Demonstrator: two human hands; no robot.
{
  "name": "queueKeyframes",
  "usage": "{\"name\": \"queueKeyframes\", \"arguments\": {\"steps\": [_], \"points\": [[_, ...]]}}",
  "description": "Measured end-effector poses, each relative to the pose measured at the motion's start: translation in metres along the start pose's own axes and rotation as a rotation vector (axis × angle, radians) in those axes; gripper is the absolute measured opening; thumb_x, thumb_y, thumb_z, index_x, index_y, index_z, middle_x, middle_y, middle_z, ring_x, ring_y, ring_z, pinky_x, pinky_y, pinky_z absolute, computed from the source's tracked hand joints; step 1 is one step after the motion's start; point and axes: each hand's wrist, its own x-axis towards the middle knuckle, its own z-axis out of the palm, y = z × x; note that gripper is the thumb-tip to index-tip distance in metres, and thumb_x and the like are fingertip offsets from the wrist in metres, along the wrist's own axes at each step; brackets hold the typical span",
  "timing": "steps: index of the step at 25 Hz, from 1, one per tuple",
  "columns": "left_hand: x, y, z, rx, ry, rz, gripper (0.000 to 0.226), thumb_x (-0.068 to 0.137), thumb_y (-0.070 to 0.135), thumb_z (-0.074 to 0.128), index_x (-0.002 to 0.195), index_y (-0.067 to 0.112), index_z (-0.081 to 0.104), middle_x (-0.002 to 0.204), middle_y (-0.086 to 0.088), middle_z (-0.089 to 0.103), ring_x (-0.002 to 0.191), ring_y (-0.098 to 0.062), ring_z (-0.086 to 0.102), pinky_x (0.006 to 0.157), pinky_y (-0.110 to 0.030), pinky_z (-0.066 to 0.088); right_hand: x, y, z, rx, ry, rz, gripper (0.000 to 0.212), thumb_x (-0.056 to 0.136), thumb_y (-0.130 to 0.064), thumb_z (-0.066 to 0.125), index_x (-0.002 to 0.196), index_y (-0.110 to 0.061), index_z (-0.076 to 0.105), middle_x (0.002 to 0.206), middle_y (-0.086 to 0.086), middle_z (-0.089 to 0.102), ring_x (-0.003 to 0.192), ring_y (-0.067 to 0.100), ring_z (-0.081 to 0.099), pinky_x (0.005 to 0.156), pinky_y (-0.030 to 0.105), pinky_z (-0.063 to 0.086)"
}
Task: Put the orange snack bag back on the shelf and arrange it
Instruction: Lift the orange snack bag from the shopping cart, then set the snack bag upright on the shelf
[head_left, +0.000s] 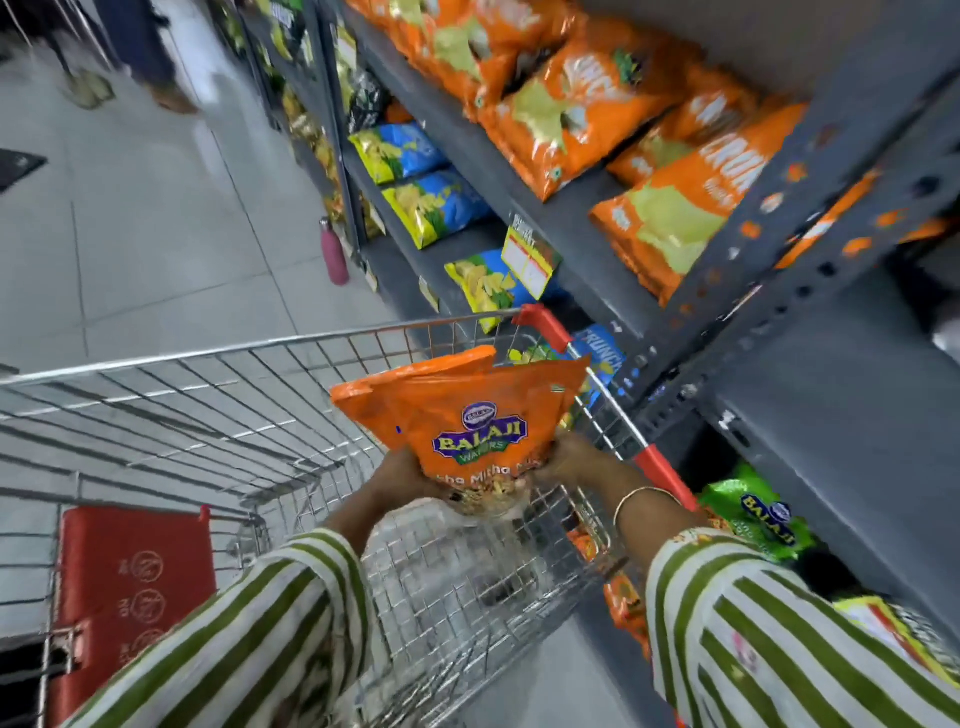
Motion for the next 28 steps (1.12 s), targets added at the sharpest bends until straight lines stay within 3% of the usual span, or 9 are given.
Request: {"name": "queueKeyframes", "arguments": {"steps": [1, 5, 7, 9, 12, 15, 20, 23, 28], "points": [[-0.006, 0.017, -0.010, 0.041, -0.026, 0.015, 0.058, 0.066, 0.008, 0.076, 0.119, 0.006, 0.054, 0.122, -0.016, 0.060, 0.113, -0.025, 0.055, 0.105, -0.046, 0.042, -0.014, -0.011, -0.007, 0.022, 0.026, -0.004, 0.068, 0.064, -0.007, 0.081, 0.126, -0.006, 0.052, 0.131, 0.014, 0.058, 0.122, 0.026, 0.053, 0.110, 0.041, 0.039], [-0.042, 0.097, -0.041, 0.153, -0.090, 0.195, 0.060, 0.064, 0.020, 0.074, 0.119, 0.001, 0.057, 0.118, -0.010, 0.061, 0.101, -0.014, 0.057, 0.097, -0.036, 0.050, -0.080, -0.053, -0.042, 0.085, 0.120, -0.165, 0.067, 0.067, -0.002, 0.078, 0.128, -0.002, 0.050, 0.132, 0.015, 0.057, 0.123, 0.025, 0.052, 0.111, 0.043, 0.037], [-0.056, 0.133, -0.043, 0.176, -0.110, 0.254, 0.048, 0.073, 0.007, 0.069, 0.118, -0.004, 0.056, 0.107, -0.007, 0.057, 0.083, -0.007, 0.054, 0.069, -0.010, 0.051, -0.121, -0.069, -0.064, 0.121, 0.176, -0.215, 0.066, 0.066, 0.003, 0.077, 0.127, 0.002, 0.051, 0.132, 0.021, 0.056, 0.120, 0.025, 0.055, 0.108, 0.043, 0.040], [-0.073, 0.170, -0.043, 0.246, -0.120, 0.292, 0.035, 0.080, -0.001, 0.061, 0.115, -0.001, 0.057, 0.099, -0.004, 0.056, 0.073, -0.002, 0.053, 0.058, -0.007, 0.045, -0.159, -0.075, -0.089, 0.147, 0.241, -0.273, 0.059, 0.067, 0.009, 0.074, 0.123, 0.005, 0.053, 0.129, 0.025, 0.057, 0.104, 0.012, 0.063, 0.102, 0.038, 0.044], [-0.079, 0.214, -0.033, 0.244, -0.194, 0.287, 0.025, 0.079, -0.003, 0.060, 0.101, 0.008, 0.059, 0.090, -0.007, 0.061, 0.078, -0.019, 0.056, 0.066, -0.028, 0.048, -0.221, -0.076, -0.124, 0.236, 0.279, -0.297, 0.054, 0.068, 0.008, 0.074, 0.119, 0.001, 0.057, 0.125, 0.017, 0.061, 0.103, 0.016, 0.062, 0.091, 0.030, 0.051], [-0.086, 0.256, -0.002, 0.307, -0.249, 0.320, 0.011, 0.080, 0.007, 0.063, 0.081, 0.016, 0.057, 0.080, -0.005, 0.062, 0.069, -0.020, 0.057, 0.060, -0.024, 0.051, -0.266, -0.059, -0.154, 0.218, 0.348, -0.271, 0.054, 0.071, 0.005, 0.072, 0.122, 0.000, 0.055, 0.125, 0.013, 0.061, 0.109, 0.022, 0.058, 0.072, 0.006, 0.053], [-0.083, 0.310, 0.072, 0.240, -0.282, 0.433, 0.043, 0.075, 0.008, 0.068, 0.115, 0.001, 0.053, 0.088, -0.004, 0.057, 0.076, -0.019, 0.057, 0.070, -0.029, 0.051, -0.314, -0.013, -0.196, 0.320, 0.532, -0.194, 0.063, 0.069, 0.000, 0.075, 0.127, -0.005, 0.051, 0.131, 0.013, 0.057, 0.122, 0.029, 0.053, 0.104, 0.039, 0.043], [-0.062, 0.331, 0.110, 0.213, -0.390, 0.399, 0.046, 0.081, 0.009, 0.063, 0.125, 0.007, 0.048, 0.109, -0.006, 0.058, 0.103, -0.021, 0.054, 0.093, -0.040, 0.047, -0.325, 0.016, -0.214, 0.394, 0.634, -0.175, 0.061, 0.068, 0.002, 0.075, 0.124, -0.006, 0.052, 0.130, 0.016, 0.058, 0.120, 0.031, 0.054, 0.105, 0.043, 0.043], [-0.027, 0.347, 0.149, 0.236, -0.461, 0.370, 0.053, 0.080, 0.012, 0.066, 0.128, 0.009, 0.044, 0.131, -0.013, 0.054, 0.115, -0.024, 0.051, 0.097, -0.043, 0.045, -0.318, 0.050, -0.230, 0.483, 0.679, -0.155, 0.061, 0.070, 0.007, 0.072, 0.126, -0.002, 0.050, 0.131, 0.017, 0.057, 0.120, 0.028, 0.054, 0.096, 0.033, 0.044]]}}
